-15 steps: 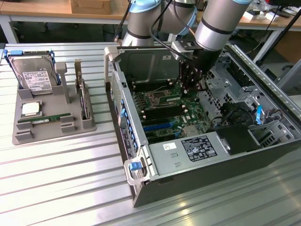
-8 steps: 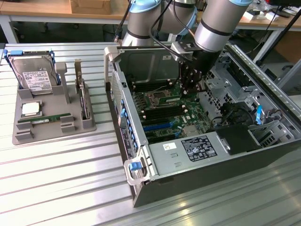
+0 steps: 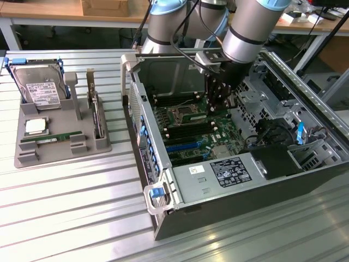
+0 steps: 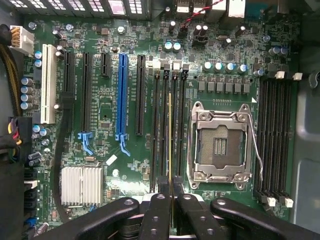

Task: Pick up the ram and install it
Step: 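Insert the ram into the slot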

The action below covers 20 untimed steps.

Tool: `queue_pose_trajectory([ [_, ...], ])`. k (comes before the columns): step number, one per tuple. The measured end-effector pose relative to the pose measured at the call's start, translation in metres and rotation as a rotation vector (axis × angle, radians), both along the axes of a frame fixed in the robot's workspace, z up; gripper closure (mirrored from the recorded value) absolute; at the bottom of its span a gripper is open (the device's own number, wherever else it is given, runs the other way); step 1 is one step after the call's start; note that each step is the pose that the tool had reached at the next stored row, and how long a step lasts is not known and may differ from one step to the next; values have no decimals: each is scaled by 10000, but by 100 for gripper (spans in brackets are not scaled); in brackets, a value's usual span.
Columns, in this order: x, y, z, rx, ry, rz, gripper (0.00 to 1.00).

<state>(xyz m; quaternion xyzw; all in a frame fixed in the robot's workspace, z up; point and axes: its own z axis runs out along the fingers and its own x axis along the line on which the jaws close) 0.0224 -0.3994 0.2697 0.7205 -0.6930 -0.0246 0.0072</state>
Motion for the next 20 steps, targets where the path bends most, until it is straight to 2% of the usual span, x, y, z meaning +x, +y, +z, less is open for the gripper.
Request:
queue_pose_trajectory([
  [9,-131,-4,-76,-22,0,0,88],
  [20,-202,-13,-155,-66,0,-136,88],
])
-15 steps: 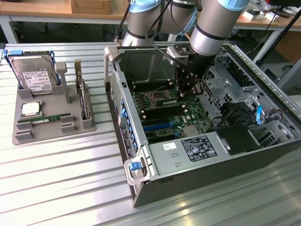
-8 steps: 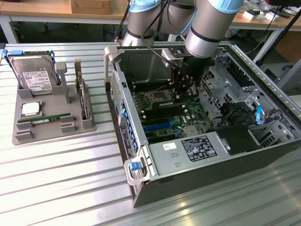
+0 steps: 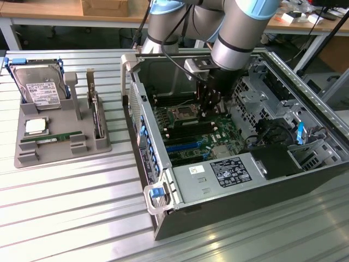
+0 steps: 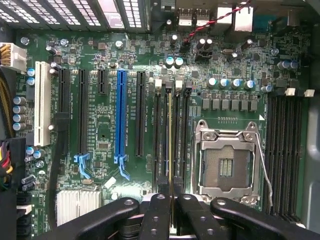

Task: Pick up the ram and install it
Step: 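Insert the ram into the slot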

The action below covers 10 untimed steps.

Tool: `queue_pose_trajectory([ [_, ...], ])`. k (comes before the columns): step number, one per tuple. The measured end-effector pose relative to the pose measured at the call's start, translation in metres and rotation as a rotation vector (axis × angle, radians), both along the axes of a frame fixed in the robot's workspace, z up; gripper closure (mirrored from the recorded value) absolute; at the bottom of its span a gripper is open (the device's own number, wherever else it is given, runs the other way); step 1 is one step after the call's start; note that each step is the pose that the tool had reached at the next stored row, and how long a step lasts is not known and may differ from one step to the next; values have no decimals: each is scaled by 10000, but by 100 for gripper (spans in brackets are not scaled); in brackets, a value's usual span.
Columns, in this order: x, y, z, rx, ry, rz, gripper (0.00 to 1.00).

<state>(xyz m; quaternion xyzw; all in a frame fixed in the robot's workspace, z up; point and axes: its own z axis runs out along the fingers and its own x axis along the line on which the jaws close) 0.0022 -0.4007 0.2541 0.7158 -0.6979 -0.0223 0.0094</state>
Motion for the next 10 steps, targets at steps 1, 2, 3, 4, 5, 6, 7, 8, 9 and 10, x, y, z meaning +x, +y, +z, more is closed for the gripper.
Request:
queue_pose_trajectory([
  [1,-1,0,-17,-29,0,-161,88],
  [2,-2,0,-24,-57,1,-246,88],
  [3,-3,-2,-27,-72,0,-254,88],
  [4,-5,-5,-29,-84,0,-258,88],
  [5,-9,-14,-34,-97,0,-259,88],
  [6,-12,-20,-36,-102,0,-258,88],
  [7,-15,-26,-39,-108,-1,-258,88],
  [8,-25,-42,-48,-123,-1,-259,88],
  [9,-32,-47,-55,-122,-2,-259,88],
  [10,-39,-51,-61,-126,-1,-259,88],
])
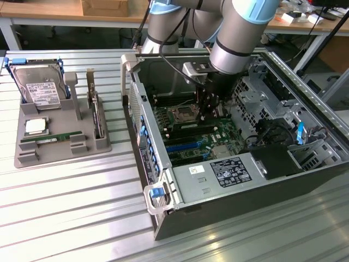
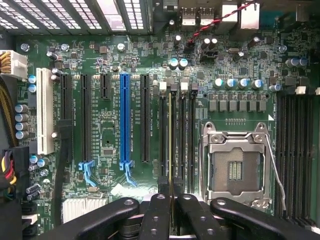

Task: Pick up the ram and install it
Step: 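Insert the ram into the slot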

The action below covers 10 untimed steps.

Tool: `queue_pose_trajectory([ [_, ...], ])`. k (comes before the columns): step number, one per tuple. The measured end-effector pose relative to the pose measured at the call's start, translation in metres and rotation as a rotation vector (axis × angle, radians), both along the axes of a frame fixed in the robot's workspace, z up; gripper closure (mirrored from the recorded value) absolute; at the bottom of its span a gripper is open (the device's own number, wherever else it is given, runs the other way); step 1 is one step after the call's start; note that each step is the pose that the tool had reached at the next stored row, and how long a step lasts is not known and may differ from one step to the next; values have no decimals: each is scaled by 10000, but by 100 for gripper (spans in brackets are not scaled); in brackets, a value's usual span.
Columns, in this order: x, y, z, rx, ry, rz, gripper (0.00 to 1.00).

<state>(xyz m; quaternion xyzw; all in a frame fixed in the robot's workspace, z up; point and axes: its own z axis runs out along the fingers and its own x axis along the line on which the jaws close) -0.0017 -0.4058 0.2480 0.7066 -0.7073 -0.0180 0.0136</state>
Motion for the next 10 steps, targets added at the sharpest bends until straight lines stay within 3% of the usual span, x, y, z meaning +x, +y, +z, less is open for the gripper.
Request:
queue_pose_trajectory([
  [10,-20,-34,-96,-18,1,0,88],
])
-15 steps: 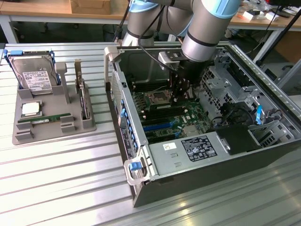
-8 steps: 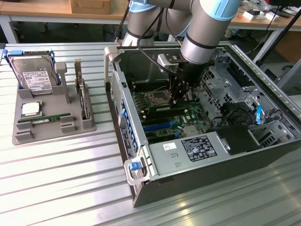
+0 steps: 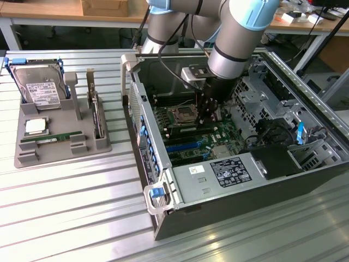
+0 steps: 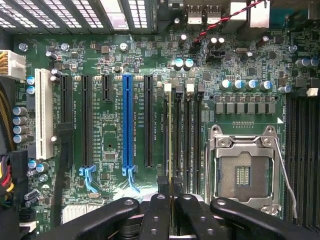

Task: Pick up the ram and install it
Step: 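Insert the ram into the slot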

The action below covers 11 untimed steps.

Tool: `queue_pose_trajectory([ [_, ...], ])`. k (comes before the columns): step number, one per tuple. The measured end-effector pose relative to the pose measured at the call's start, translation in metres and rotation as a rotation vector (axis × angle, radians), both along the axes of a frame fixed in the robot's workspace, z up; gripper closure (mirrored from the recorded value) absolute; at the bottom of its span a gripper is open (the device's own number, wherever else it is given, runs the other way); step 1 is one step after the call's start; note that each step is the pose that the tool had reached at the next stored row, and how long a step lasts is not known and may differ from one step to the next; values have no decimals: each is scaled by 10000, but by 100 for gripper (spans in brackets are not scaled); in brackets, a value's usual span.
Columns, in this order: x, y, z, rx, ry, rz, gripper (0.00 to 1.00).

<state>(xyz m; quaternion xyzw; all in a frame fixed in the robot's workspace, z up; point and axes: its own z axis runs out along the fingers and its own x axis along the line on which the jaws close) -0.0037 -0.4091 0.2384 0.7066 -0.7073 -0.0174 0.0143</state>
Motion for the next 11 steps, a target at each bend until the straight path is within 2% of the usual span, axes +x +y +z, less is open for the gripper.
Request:
queue_pose_trajectory([
  [11,-34,0,-39,-8,-8,1,88],
])
